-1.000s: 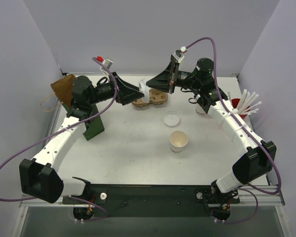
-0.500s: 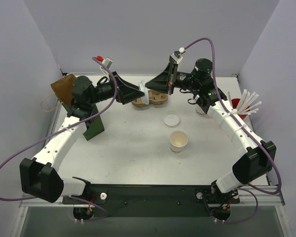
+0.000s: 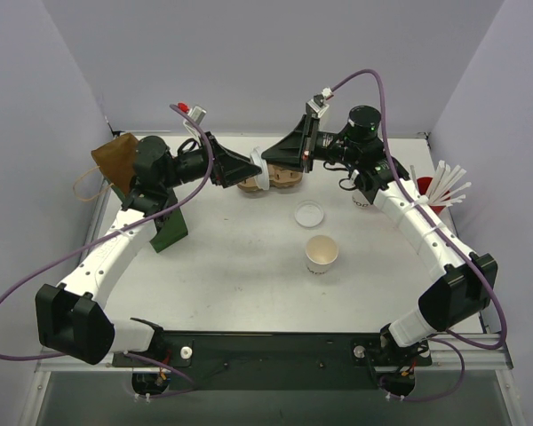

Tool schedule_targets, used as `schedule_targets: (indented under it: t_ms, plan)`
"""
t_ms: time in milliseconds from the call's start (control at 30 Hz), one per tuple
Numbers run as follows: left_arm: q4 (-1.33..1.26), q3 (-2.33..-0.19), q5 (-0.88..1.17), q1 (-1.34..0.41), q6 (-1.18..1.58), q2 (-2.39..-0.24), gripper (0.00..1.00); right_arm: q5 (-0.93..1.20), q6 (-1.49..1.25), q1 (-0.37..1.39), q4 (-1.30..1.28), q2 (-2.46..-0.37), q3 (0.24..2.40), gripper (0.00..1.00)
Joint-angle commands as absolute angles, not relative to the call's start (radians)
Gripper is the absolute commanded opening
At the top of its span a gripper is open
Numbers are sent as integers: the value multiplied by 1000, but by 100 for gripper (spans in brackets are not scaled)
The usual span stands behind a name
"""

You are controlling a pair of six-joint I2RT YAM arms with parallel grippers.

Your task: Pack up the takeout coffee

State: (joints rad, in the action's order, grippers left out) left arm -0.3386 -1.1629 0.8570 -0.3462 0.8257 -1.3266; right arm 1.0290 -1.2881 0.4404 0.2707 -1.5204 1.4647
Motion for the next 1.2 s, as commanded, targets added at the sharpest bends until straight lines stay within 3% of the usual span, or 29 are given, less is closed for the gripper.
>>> schedule_targets:
  t_ms: [0,133,333,600,733,1167]
  plan:
    - [-310,-1216,836,-353,785,-1309,80,997,-1157,448,172,-1482,1526,16]
    - [-276,-1218,828,-357,764,-1302,79,942,-1074,448,42,-1460,1548,30]
    - [-143,-1245,802,-379,694,-1304,79,778,-876,419,-239,-1369,1566,38]
    - [277,-1385,634,-534,494,-1360,77,289,-617,350,-564,-1206,1507,39]
    - [461,-1491,490,-652,408,-1430,77,106,-568,342,-627,-1099,1349,39]
    - [957,-1963,98,-976,264,-1830,75,-98,-606,322,-635,-905,980,39]
